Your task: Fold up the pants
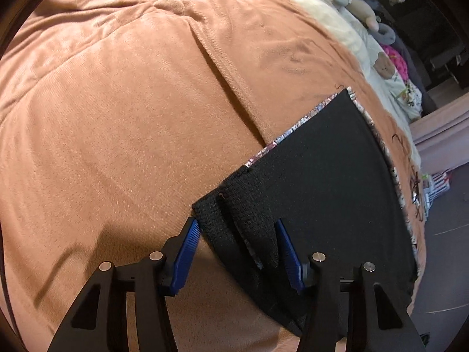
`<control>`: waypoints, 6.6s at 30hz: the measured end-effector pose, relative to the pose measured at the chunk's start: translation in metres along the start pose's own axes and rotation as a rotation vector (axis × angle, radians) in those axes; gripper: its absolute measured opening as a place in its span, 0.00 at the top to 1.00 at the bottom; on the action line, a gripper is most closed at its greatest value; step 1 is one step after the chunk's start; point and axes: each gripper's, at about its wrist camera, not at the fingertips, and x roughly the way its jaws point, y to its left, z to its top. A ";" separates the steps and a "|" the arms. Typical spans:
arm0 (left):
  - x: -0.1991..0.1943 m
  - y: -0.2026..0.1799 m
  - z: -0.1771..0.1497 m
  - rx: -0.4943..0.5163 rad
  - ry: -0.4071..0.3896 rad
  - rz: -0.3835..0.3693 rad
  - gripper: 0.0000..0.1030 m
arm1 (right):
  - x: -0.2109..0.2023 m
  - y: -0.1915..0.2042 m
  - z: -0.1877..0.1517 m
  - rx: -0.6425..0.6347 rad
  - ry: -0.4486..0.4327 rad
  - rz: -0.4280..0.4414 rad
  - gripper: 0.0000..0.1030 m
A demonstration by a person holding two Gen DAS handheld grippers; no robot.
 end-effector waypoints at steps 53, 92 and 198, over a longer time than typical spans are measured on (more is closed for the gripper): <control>-0.243 0.087 -0.151 -0.011 -0.168 -0.104 0.90 | -0.124 0.069 -0.057 -0.356 0.161 0.057 0.85; -0.206 0.188 -0.268 -0.121 -0.044 -0.168 0.33 | -0.135 0.130 -0.125 -0.681 0.145 -0.184 0.34; -0.237 0.150 -0.281 -0.266 -0.192 -0.399 0.92 | 0.106 0.172 -0.243 -0.632 0.457 -0.052 0.96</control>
